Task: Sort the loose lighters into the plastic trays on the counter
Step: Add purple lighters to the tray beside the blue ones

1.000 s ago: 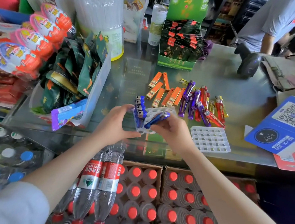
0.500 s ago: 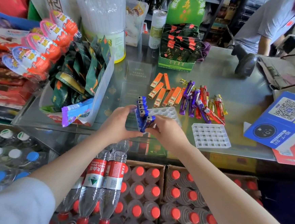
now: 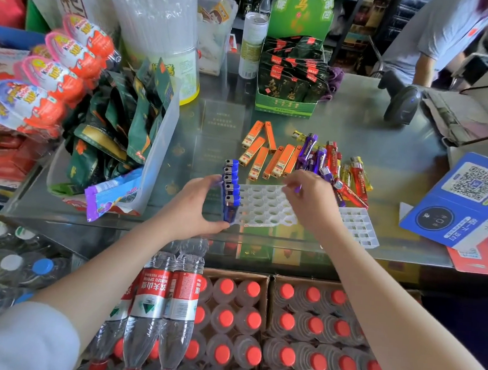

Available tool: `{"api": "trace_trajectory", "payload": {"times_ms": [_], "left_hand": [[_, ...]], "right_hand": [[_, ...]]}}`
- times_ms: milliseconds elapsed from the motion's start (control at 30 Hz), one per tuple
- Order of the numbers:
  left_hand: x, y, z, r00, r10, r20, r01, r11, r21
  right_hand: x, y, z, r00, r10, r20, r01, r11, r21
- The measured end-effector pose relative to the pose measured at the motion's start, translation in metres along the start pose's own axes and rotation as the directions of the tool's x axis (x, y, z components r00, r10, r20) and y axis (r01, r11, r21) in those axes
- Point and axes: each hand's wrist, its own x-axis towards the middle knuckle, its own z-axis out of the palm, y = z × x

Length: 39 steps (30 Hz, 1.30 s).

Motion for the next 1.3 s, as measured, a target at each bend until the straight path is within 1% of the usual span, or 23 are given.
{"api": "trace_trajectory", "payload": {"times_ms": [67, 133, 300, 400, 567, 633, 700, 767, 833, 900, 967, 1100, 1300], "left_hand": [[0.003, 0.0, 0.0, 0.999, 0.003, 0.045, -0.003, 1.0, -0.017], [0.005, 0.002, -0.001, 0.997, 0.0, 0.077, 0.002, 1.0, -0.022], [0.006, 0.011, -0.006, 0.994, -0.019, 0.109, 0.022, 1.0, -0.022], [0.006, 0.016, -0.006, 0.994, -0.007, 0.113, 0.009, 1.0, -0.014], [0.006, 0.022, -0.005, 0.992, 0.003, 0.125, 0.0, 1.0, -0.018], [0.006, 0.022, -0.004, 0.993, 0.002, 0.121, -0.001, 1.0, -0.012], [0.006, 0.022, -0.003, 0.994, 0.001, 0.11, 0.0, 1.0, -0.006], [0.005, 0.022, -0.003, 0.995, -0.003, 0.096, 0.003, 1.0, -0.001], [0.004, 0.021, -0.002, 0.997, -0.001, 0.079, 0.002, 1.0, -0.007], [0.002, 0.022, -0.002, 0.997, 0.004, 0.075, -0.003, 1.0, -0.015], [0.0, 0.023, -0.002, 0.997, 0.008, 0.074, -0.006, 1.0, -0.028], [-0.004, 0.02, 0.001, 0.999, 0.031, 0.045, -0.029, 0.999, -0.044], [-0.004, 0.014, 0.004, 0.999, 0.032, 0.037, -0.031, 0.999, -0.021]], "right_hand": [[0.005, 0.012, -0.008, 0.989, 0.105, -0.104, -0.106, 0.994, -0.002], [0.007, 0.024, -0.012, 0.97, 0.18, -0.161, -0.183, 0.983, -0.002], [0.005, 0.048, -0.013, 0.93, 0.295, -0.219, -0.315, 0.947, -0.063], [0.007, 0.054, -0.015, 0.925, 0.329, -0.189, -0.349, 0.934, -0.083], [0.016, 0.057, -0.016, 0.938, 0.322, -0.125, -0.332, 0.94, -0.073], [0.017, 0.052, -0.018, 0.941, 0.31, -0.134, -0.315, 0.949, -0.018], [0.015, 0.039, -0.022, 0.944, 0.293, -0.151, -0.277, 0.954, 0.118], [0.008, 0.021, -0.024, 0.956, 0.269, -0.119, -0.222, 0.925, 0.308], [-0.001, 0.003, -0.021, 0.979, 0.203, -0.007, -0.176, 0.866, 0.468], [-0.006, -0.01, -0.013, 0.985, 0.143, 0.093, -0.171, 0.82, 0.546], [-0.006, -0.017, -0.004, 0.983, 0.134, 0.127, -0.182, 0.817, 0.547], [-0.005, -0.021, 0.012, 0.979, 0.163, 0.122, -0.203, 0.83, 0.52], [-0.001, -0.027, 0.016, 0.993, 0.1, 0.065, -0.118, 0.903, 0.413]]}}
